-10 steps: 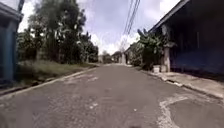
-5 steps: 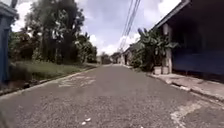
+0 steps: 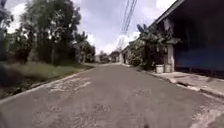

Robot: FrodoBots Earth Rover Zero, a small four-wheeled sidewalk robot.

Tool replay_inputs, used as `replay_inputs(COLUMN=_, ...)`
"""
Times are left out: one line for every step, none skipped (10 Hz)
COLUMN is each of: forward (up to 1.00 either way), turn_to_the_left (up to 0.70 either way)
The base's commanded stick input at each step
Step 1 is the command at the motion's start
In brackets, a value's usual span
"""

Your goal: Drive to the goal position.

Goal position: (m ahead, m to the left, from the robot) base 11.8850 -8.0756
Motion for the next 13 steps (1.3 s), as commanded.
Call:
replay_inputs(forward=0.70, turn_to_the_left=0.00)
replay_inputs(forward=0.70, turn_to_the_left=0.00)
replay_inputs(forward=0.70, turn_to_the_left=0.00)
replay_inputs(forward=0.70, turn_to_the_left=0.00)
replay_inputs(forward=0.70, turn_to_the_left=0.00)
replay_inputs(forward=0.70, turn_to_the_left=0.00)
replay_inputs(forward=0.70, turn_to_the_left=0.00)
replay_inputs(forward=0.70, turn_to_the_left=0.00)
replay_inputs(forward=0.70, turn_to_the_left=0.00)
replay_inputs(forward=0.70, turn_to_the_left=0.00)
replay_inputs(forward=0.70, turn_to_the_left=0.00)
replay_inputs(forward=0.70, turn_to_the_left=0.00)
replay_inputs(forward=0.70, turn_to_the_left=0.00)
